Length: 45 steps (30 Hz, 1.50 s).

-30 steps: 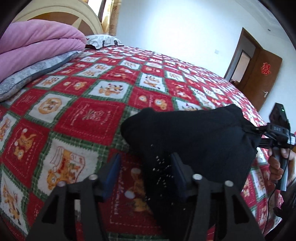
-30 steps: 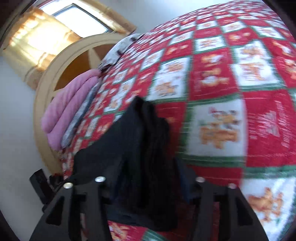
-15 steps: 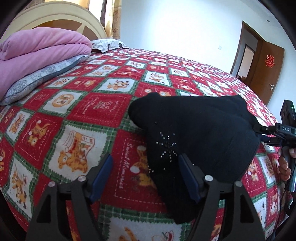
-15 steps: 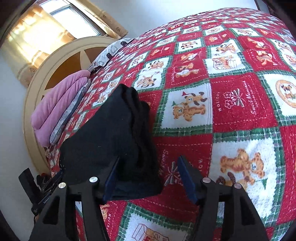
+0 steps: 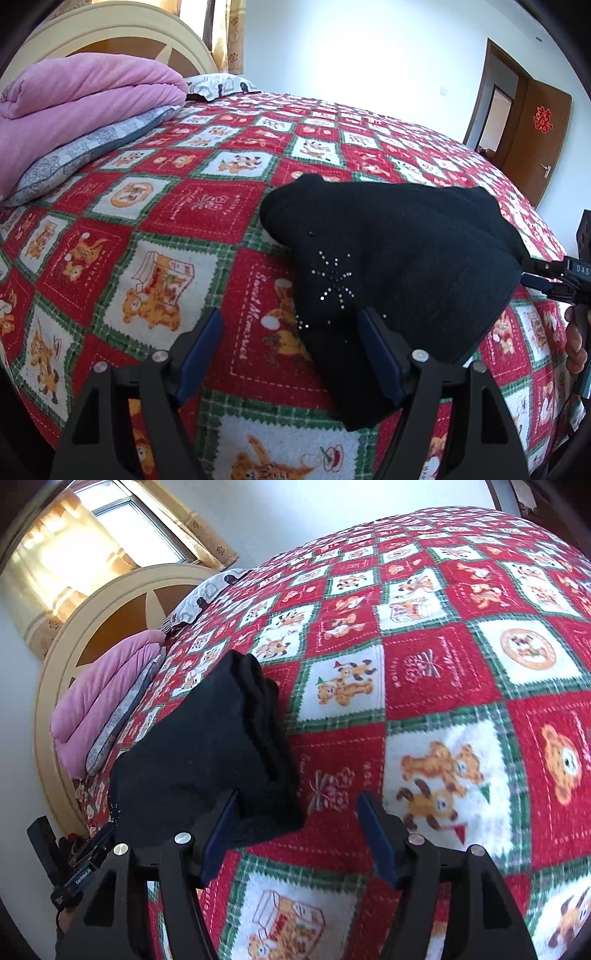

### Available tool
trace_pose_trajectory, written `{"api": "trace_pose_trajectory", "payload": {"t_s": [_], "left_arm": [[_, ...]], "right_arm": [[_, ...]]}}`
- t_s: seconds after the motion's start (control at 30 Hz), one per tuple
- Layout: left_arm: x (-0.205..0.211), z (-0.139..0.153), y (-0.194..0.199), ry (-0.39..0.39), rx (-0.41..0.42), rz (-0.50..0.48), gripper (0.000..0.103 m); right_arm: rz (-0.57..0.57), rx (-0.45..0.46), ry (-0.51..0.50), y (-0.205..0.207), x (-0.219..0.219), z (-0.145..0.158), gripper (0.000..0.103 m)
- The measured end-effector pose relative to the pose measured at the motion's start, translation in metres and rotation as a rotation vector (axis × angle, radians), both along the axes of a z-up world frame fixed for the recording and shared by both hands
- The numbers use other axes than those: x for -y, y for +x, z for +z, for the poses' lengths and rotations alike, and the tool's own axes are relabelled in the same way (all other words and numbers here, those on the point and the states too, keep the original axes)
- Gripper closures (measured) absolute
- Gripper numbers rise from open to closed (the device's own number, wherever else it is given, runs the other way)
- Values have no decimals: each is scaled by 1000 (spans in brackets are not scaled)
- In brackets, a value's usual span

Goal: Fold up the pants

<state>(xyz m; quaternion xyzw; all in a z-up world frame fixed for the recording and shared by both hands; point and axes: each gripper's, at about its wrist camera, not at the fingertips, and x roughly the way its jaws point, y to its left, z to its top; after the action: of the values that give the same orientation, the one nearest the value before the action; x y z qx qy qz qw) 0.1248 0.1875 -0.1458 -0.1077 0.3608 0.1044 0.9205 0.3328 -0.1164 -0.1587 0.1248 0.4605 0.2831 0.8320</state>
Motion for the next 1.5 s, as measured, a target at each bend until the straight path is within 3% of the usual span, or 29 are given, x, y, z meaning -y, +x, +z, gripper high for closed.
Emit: {"api": "trace_pose_trajectory", "payload": {"t_s": [0.1,0.2,0.3,0.5,0.67,0.87,1.5], "left_arm": [[-2,2,-4,-15,-6,17,24],[0,8,-14,-19,13,42,24],[8,15,-23,2,26,37,24],[25,44,-42,66,108,16,24],[38,70,-53,87,189,-7,8],[53,88,-63,75,241,-47,7],[80,114,-83,76,296,-90,3]], "right_arm": [[-6,4,-21,-5,1,1,36],[-91,41,-111,-18,7,10,36],[-125,71,-69,-35,16,20,36],[-156,204,-76,-82,10,57,36],[-166,321,-105,-123,-1,87,36],[-148,446,-146,-170,-10,117,36],[-120,556,-159,-238,-12,156,35]]}}
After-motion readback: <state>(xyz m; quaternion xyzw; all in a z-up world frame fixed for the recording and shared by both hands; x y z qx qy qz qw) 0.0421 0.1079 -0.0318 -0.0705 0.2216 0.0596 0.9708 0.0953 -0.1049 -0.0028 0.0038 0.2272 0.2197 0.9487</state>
